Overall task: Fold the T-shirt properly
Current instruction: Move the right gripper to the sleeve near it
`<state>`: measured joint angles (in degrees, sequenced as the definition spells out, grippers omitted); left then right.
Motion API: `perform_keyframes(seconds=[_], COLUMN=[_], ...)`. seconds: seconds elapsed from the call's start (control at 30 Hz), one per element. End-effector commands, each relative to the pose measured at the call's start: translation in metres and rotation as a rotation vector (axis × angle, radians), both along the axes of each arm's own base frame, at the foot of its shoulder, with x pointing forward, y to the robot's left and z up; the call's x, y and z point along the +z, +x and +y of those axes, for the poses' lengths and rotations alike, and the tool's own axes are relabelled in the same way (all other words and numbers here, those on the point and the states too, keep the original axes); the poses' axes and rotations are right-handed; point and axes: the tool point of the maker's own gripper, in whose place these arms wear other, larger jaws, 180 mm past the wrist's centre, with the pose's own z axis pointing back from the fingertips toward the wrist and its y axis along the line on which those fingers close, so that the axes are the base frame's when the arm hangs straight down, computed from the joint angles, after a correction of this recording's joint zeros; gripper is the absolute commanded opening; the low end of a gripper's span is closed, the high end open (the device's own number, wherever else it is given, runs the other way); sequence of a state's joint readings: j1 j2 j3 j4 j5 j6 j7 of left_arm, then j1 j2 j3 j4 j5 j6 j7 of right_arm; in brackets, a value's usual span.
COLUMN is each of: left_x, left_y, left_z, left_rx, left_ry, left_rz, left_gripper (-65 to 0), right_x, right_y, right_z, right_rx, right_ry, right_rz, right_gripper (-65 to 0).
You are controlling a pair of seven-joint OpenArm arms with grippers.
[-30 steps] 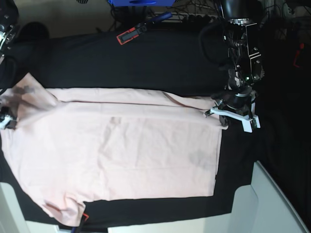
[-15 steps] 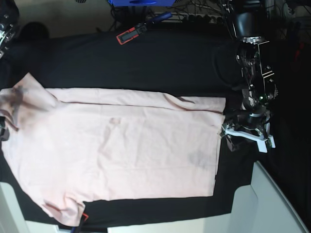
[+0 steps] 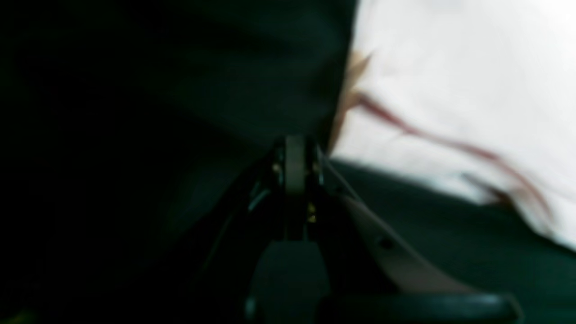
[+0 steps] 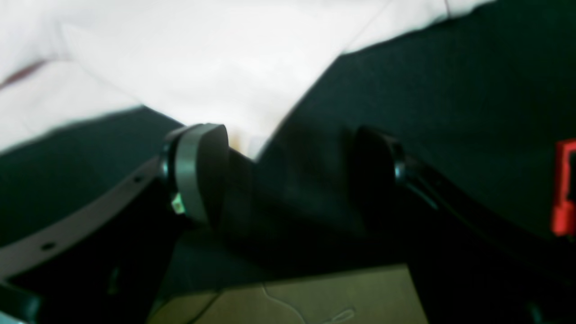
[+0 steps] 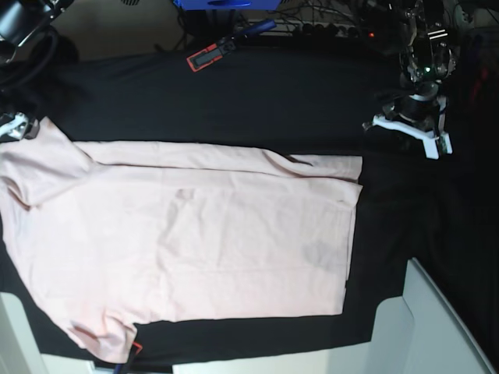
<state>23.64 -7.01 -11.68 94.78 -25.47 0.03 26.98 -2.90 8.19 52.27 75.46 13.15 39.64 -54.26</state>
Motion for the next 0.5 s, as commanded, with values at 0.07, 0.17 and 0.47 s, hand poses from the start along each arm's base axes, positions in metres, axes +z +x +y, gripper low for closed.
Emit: perform_keyframes(seconds=[0.07, 0.17, 0.47], left_x=[0.004, 0.002, -0.006], left_y=[-0.015, -0.03, -0.049], left_z=[0.018, 0.029, 0.033], left_rx=[0.033, 0.056, 0.005], left_ry=[0.035, 0.053, 0.211], left_rz=[0.002, 0.03, 0.124], left_gripper=[-65.0, -65.0, -65.0], right_x=[0.003, -0.005, -0.034], right_y=[0.009, 0.008, 0.009], right_z=[-0.001, 0.005, 0.022], right_rx=[-0.007, -0.012, -0.049], right_ry=[0.003, 0.035, 0.139], right_rz=[-0.049, -0.041, -0.044], right_gripper=[-23.2, -23.1, -23.1])
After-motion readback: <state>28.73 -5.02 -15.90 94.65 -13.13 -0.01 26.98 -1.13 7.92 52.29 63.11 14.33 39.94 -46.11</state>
